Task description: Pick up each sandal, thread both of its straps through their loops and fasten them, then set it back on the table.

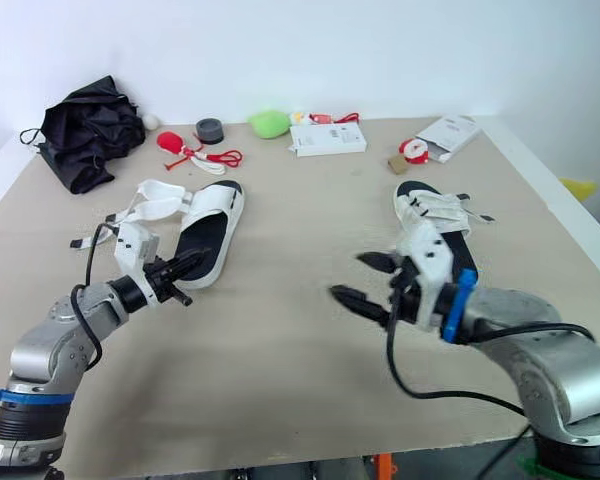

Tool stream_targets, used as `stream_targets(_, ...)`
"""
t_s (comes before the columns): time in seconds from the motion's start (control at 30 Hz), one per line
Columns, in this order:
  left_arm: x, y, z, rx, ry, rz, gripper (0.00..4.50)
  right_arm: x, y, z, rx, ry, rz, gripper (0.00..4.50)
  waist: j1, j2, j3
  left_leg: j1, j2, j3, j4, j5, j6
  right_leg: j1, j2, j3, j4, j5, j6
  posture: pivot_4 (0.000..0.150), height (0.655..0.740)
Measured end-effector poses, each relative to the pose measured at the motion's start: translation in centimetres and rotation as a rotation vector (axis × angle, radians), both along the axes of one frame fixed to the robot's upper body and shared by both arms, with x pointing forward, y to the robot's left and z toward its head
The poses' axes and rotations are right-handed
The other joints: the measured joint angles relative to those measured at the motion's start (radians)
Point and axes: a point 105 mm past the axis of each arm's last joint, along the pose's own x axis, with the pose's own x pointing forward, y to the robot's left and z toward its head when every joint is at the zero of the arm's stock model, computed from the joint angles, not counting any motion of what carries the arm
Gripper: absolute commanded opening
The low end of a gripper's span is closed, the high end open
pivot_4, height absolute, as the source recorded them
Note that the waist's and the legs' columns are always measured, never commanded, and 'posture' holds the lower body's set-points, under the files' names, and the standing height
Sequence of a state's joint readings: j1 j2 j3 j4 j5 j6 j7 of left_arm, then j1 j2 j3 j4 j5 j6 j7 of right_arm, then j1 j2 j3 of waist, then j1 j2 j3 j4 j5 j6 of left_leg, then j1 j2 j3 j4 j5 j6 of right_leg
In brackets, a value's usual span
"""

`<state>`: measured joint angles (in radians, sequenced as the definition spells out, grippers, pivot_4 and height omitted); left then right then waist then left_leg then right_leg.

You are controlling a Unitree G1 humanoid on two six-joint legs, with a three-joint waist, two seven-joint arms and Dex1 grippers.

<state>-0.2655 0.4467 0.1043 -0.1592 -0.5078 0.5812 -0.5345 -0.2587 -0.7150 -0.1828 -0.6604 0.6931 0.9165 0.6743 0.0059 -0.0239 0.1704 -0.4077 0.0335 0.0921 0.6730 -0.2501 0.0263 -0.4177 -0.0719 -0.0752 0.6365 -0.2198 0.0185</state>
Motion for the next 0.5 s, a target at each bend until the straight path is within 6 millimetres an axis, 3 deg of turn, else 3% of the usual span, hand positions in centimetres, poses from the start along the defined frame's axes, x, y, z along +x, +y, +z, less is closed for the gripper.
stream_targets(0.2,1.3,-0.8,0.5,0.037,-0.003,-0.008,3.87,0.3,1.6,-0.9,0.009,0.026,0.04,4.15,0.012,-0.001,0.001,-0.002,-0.004,0.0,0.0,0.004,0.002,0.0,-0.005,-0.002,0.0,0.004,-0.001,0.15,0.74)
stream_targets(0.23,1.7,-1.1,0.9,0.043,-0.013,-0.01,4.15,0.3,1.8,-1.0,0.011,0.028,0.046,4.15,0.011,-0.002,0.001,-0.002,-0.004,0.0,0.0,0.004,0.002,-0.001,-0.005,-0.002,0.0,0.004,-0.001,0.15,0.74)
stream_targets(0.27,2.0,-1.3,1.2,0.048,-0.018,-0.009,4.35,0.3,1.9,-1.0,0.01,0.028,0.049,4.15,0.011,-0.002,0.001,-0.002,-0.004,0.0,0.0,0.004,0.002,-0.001,-0.004,-0.002,0.0,0.004,-0.002,0.15,0.74)
stream_targets(0.5,4.7,-2.8,1.6,0.094,0.026,0.011,4.35,0.9,3.3,-1.4,0.009,0.024,0.072,4.15,0.006,-0.002,0.001,-0.003,-0.004,-0.001,0.0,0.004,0.002,-0.001,-0.003,-0.004,0.0,0.005,-0.004,0.15,0.74)
